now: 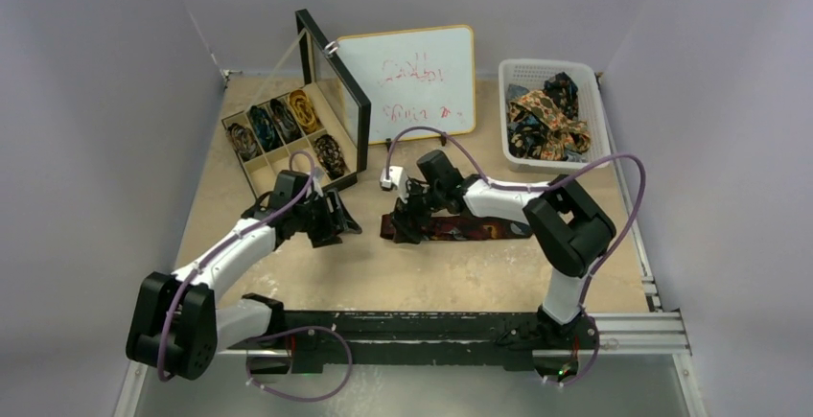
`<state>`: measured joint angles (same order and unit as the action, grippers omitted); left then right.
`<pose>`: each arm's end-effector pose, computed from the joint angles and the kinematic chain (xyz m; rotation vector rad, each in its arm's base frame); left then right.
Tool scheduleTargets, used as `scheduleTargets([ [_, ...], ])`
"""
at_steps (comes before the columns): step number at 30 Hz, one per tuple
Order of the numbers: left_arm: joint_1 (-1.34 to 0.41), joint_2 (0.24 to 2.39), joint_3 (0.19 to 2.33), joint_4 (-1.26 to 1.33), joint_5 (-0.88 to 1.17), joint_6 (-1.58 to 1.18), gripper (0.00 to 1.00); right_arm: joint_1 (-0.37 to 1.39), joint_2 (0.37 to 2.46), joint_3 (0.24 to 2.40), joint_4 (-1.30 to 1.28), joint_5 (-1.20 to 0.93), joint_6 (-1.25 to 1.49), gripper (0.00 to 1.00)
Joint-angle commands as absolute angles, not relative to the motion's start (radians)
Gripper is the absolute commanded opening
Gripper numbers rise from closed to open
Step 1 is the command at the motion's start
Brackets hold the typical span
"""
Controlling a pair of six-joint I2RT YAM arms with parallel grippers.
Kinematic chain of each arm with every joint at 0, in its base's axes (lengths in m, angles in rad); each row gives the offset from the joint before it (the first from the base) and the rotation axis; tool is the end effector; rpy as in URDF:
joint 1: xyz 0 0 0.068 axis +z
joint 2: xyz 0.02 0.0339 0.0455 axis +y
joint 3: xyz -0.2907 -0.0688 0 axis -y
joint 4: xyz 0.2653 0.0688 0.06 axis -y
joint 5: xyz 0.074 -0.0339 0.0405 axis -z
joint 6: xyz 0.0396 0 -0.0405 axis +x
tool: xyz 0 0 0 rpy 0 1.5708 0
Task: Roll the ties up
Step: Roll the tie at the center of the board.
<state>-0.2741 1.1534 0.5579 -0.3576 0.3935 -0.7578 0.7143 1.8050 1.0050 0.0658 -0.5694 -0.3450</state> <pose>0.2072 -0.0740 0.1900 -0.4725 2.6215 -0.8794 0.2845 0.2749 0.1758 -1.4122 1.8233 0.8446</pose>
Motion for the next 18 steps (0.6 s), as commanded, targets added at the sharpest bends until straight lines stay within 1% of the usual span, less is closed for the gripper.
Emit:
scheduleTargets([
  [1,-0.265,1.167,0.554,-0.296,0.443,-0.741,0.58,0.721,1.830,1.053,0.018,-0.652,-0.374,0.96],
  [10,-0.264,1.189,0.558,-0.291,0.453,-0.741,0.57,0.763,1.868,1.058,0.009,-0.721,-0.354,0.83],
  [13,-0.264,1.189,0.560,-0.298,0.450,-0.739,0.57,0.777,1.870,1.067,0.008,-0.730,-0.338,0.76],
  [18,-0.264,1.186,0.560,-0.309,0.437,-0.738,0.57,0.789,1.875,1.073,0.008,-0.737,-0.325,0.75],
])
